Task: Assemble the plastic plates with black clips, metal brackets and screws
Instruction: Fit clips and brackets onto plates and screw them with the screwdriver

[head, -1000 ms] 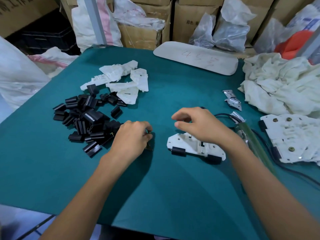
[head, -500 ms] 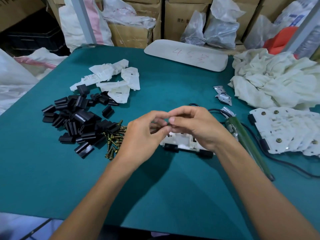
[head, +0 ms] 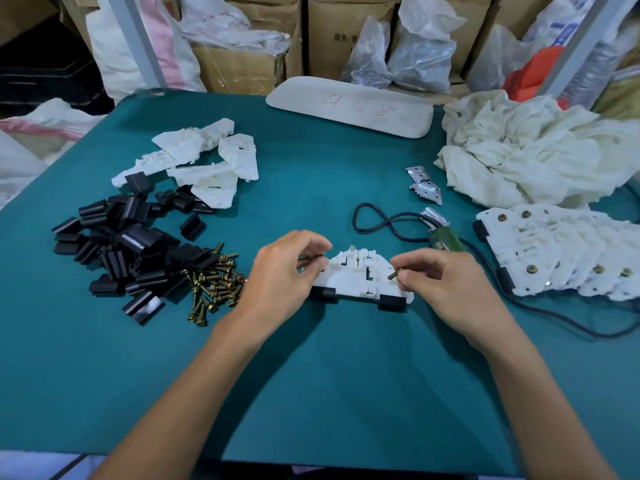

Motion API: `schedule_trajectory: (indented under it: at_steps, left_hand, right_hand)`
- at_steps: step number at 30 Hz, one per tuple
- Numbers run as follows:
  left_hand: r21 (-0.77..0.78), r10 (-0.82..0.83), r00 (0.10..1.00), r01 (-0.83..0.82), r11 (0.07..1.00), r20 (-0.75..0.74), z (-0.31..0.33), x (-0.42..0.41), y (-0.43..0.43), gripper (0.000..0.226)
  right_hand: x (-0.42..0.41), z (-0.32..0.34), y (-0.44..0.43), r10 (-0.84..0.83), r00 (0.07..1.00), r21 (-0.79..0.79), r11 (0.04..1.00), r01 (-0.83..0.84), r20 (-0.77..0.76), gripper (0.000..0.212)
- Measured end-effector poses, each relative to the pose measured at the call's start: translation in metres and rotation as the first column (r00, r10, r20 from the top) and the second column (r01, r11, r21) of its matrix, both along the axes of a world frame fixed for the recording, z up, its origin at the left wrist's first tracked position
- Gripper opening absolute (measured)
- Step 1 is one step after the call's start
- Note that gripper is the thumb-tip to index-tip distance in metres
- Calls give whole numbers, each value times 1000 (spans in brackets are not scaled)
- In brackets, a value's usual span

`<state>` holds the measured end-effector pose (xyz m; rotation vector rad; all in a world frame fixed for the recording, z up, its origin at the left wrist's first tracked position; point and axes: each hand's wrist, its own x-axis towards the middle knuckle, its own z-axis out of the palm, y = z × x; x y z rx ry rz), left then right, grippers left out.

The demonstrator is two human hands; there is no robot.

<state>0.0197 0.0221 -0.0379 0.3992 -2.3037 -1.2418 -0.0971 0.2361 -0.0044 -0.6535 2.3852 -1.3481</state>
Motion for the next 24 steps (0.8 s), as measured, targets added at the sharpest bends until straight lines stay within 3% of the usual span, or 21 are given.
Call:
schedule_trajectory:
  at_steps: [7, 12, 16, 21, 24]
  left_hand:
    - [-44, -32, 999, 34, 998, 43, -4, 0, -1, 24]
    - [-127, -89, 990, 103, 986, 112, -1, 1, -2, 22]
    - [-110, -97, 984, 114, 987, 146, -1, 2, -6, 24]
    - [-170, -19, 984, 50, 984, 180, -4, 1, -9, 29]
    - [-115, -75, 977, 100, 988, 201, -3, 2, -11, 35]
  right_hand:
    - [-5, 0, -2, 61, 985, 204, 979, -27, -163, 20]
    - [1, 6, -14, 247, 921, 392, 913, -117, -300, 20]
    - [-3, 11, -12, 277, 913, 437, 891, -127, -300, 24]
    - [-7, 11, -11, 383, 853, 552, 822, -139, -356, 10]
    - [-9, 15, -12, 423, 829, 628, 770, -115, -366, 19]
